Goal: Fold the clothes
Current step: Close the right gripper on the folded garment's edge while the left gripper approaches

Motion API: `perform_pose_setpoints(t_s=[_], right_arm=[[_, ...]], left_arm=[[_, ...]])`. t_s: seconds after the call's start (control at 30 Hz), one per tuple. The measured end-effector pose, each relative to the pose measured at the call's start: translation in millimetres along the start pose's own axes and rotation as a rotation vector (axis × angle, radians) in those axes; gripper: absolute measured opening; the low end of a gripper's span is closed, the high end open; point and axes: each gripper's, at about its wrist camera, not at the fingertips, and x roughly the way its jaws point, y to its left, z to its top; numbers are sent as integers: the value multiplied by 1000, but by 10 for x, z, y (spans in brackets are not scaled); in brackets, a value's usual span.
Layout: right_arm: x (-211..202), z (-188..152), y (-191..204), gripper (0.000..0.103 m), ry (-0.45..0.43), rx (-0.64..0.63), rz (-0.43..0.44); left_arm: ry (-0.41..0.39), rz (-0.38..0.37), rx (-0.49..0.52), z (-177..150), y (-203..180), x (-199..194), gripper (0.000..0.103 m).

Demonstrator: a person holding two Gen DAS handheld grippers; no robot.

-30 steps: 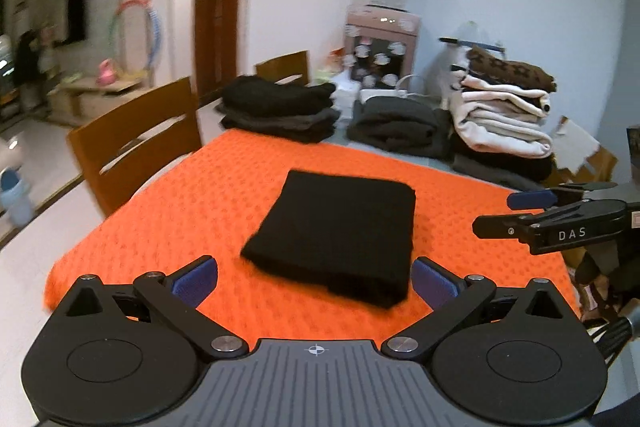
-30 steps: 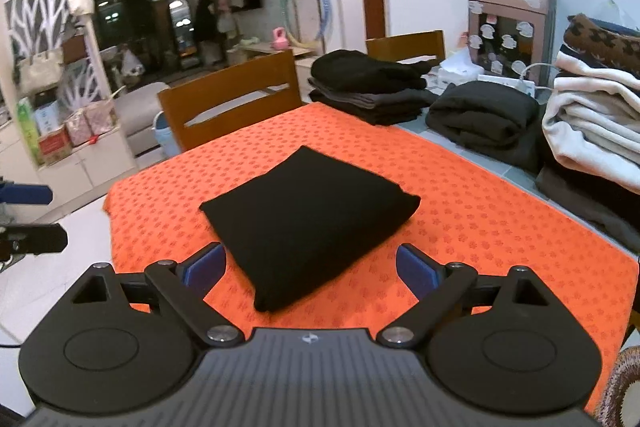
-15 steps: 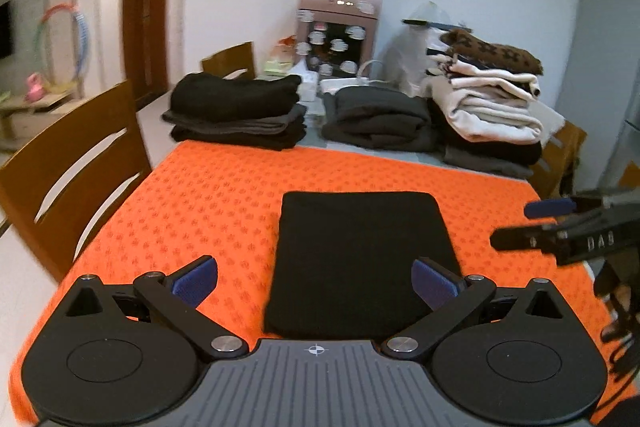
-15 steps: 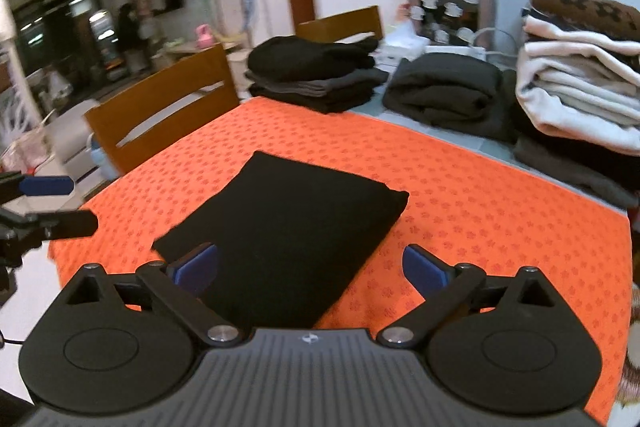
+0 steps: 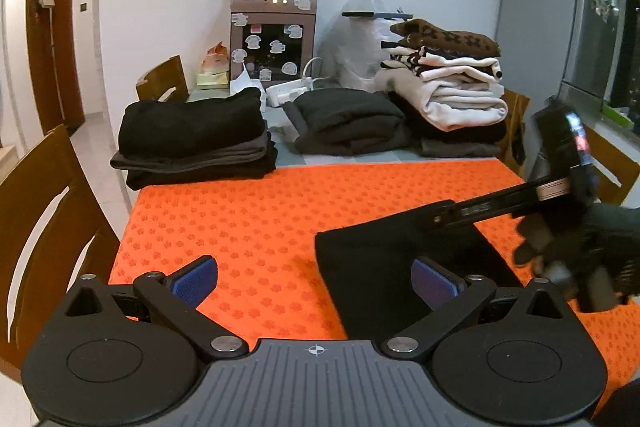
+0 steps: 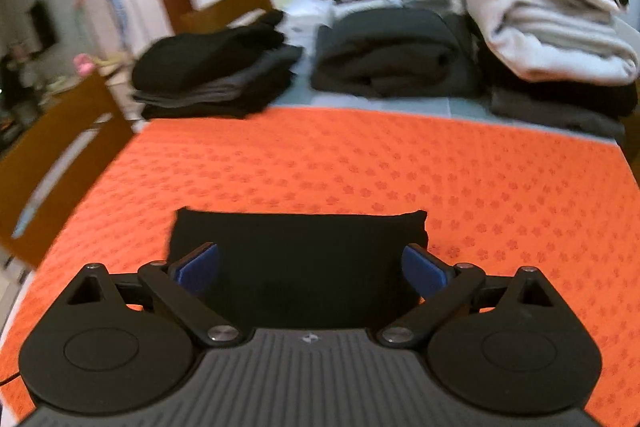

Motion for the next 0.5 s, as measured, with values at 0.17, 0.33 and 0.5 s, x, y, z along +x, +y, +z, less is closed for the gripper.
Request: perform_pose_setpoints(t_s=[0.17,0.33,0.5], right_arm=[[185,19,33,98,15,11,-49],[369,37,66,102,29,23,-98],[529,64,113,96,40,33,-141]], left_arm=[[21,6,-22,-36,209,26,103],[39,37,-46,-125,282,-30,103],[28,48,-51,-163,287,-143,103]])
